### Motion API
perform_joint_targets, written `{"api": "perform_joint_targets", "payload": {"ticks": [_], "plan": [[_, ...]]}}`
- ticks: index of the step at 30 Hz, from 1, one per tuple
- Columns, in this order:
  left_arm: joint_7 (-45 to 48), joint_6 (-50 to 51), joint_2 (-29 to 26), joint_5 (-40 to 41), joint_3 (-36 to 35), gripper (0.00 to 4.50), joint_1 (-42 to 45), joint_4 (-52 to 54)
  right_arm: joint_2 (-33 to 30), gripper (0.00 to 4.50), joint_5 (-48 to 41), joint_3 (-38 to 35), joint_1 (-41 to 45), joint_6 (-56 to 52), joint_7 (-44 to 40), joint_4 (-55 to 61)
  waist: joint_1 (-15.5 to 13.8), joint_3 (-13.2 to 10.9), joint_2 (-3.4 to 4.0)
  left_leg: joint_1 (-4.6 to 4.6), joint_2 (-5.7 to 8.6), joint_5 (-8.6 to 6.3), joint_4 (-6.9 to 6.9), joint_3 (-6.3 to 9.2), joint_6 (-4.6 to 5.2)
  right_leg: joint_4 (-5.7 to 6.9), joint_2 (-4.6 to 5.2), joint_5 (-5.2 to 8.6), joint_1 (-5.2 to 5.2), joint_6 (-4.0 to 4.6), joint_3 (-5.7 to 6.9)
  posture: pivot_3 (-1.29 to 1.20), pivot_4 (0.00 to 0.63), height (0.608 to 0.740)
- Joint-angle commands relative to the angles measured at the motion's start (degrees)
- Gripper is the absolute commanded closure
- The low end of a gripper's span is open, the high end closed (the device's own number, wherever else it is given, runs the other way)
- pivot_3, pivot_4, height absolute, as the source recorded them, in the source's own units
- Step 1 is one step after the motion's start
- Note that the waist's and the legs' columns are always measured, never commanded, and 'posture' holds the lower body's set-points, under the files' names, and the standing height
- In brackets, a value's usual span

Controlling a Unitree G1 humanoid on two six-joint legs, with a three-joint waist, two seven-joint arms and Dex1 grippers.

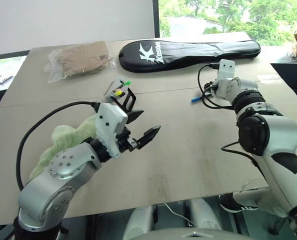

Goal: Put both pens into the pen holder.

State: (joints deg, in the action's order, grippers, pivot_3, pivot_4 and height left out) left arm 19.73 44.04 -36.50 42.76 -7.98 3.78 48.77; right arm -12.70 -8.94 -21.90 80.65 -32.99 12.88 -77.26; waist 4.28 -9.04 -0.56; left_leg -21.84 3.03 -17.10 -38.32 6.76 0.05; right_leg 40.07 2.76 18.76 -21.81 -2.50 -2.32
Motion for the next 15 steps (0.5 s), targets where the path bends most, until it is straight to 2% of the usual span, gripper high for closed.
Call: {"api": "perform_joint_targets", "payload": {"ticks": [1, 8, 14, 15], "plan": [[0.21, -0.84, 0.15, -0.19, 0.10, 0.77, -0.17, 0.89, 0.38, 1.34, -2.54, -2.32, 2.26, -1.58, 4.55, 2.17, -0.04, 0.00, 0.00, 0.00, 0.00, 0.00, 0.00, 0.00, 0.00, 0.00, 0.00, 0.00, 0.00, 0.00, 0.00, 0.00, 0.150, 0.740], [-0.01, -0.80, 0.34, -0.33, 0.35, 0.77, -0.32, 0.83, 1.89, 1.34, -3.67, -3.06, 2.56, -2.96, 8.60, 2.28, 0.03, 0.00, 0.01, 0.00, 0.00, 0.00, 0.00, -0.05, 0.00, 0.01, -0.01, 0.00, -0.01, 0.00, -0.01, 0.00, 0.150, 0.740], [-0.11, -0.94, 0.79, -0.64, 0.65, 0.77, -0.24, 0.59, 3.03, 1.34, -3.03, -2.02, 2.12, -2.17, 8.13, 2.27, 0.05, 0.00, 0.01, 0.00, 0.00, 0.00, 0.00, -0.05, 0.00, 0.00, -0.01, 0.00, -0.01, 0.00, -0.01, 0.00, 0.150, 0.740], [0.02, -1.21, 0.86, -0.95, 0.82, 0.77, -0.10, 0.53, 3.25, 1.57, -2.42, -1.42, 1.43, -1.82, 7.79, 2.07, 0.11, 0.00, 0.01, 0.00, 0.00, 0.00, 0.00, -0.05, 0.00, 0.00, -0.02, 0.00, -0.01, 0.00, -0.01, 0.00, 0.150, 0.740]]}}
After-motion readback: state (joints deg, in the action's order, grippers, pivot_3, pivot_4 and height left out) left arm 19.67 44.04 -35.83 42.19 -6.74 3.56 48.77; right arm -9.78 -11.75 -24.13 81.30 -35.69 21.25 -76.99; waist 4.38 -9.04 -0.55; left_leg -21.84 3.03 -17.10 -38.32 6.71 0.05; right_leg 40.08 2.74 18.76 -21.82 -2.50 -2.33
